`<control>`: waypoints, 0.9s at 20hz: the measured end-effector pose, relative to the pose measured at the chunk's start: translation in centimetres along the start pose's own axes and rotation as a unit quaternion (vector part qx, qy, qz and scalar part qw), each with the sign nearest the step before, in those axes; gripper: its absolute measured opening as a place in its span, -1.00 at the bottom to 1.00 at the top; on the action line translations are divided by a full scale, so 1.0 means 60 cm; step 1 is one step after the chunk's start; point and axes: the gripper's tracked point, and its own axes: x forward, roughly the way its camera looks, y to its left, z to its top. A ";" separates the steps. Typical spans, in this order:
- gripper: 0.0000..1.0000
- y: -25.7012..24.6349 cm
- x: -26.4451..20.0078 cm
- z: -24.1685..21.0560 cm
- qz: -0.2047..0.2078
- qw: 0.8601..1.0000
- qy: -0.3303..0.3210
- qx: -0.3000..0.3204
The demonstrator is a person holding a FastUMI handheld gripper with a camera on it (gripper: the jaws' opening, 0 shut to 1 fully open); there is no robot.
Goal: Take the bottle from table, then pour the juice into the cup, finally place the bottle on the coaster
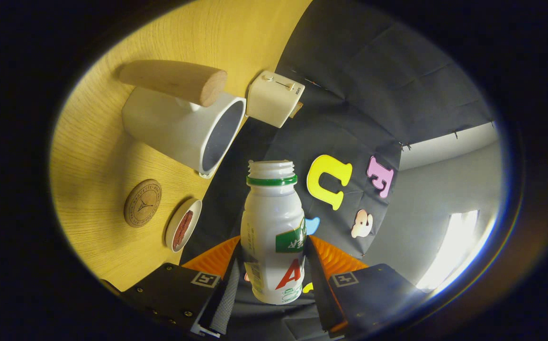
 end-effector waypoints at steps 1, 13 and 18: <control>0.41 0.000 -0.001 0.000 0.000 1.000 0.000 -0.001; 0.41 -0.005 -0.002 0.002 -0.011 1.000 -0.002 -0.016; 0.41 0.015 0.007 -0.013 0.015 0.998 0.011 0.056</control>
